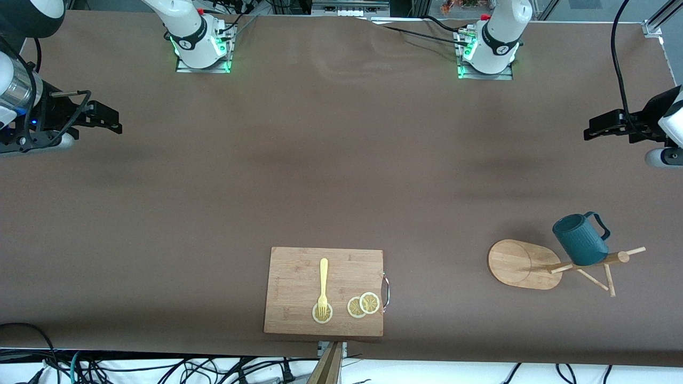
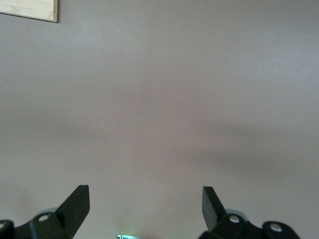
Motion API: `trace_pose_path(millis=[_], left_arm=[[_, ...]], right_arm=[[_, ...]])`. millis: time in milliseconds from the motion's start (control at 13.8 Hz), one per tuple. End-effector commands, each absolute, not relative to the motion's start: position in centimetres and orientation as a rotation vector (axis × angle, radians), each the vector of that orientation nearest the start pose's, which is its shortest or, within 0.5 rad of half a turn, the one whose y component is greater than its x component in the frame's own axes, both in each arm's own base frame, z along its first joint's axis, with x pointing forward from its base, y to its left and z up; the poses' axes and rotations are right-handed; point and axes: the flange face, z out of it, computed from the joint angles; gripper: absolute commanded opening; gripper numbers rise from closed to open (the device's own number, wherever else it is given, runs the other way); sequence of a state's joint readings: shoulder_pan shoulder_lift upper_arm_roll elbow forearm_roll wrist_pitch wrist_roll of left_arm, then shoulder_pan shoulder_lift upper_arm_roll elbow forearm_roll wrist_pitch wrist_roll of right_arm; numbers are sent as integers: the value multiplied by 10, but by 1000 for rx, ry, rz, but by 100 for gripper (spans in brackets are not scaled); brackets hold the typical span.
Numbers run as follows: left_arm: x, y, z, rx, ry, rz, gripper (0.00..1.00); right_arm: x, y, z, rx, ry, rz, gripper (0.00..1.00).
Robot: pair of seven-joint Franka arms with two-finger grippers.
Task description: Pass cup and hang on rack
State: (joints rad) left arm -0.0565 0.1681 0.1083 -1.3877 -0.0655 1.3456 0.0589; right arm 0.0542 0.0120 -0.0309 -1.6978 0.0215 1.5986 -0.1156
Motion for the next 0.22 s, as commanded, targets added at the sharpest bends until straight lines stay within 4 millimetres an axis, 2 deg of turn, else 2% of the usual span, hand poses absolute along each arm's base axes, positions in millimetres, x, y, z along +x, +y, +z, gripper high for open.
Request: trace_pose_path(millis=[0, 72, 145], left_arm=[[573, 8, 599, -3148, 27, 335, 100], [576, 7, 594, -3145, 31, 349, 100], [577, 6, 599, -3146, 29, 332, 100]], right_arm=[[556, 16, 565, -3092, -212, 159, 100], [556, 16, 565, -3092, -212, 159, 100], [556, 16, 565, -3092, -212, 159, 100]])
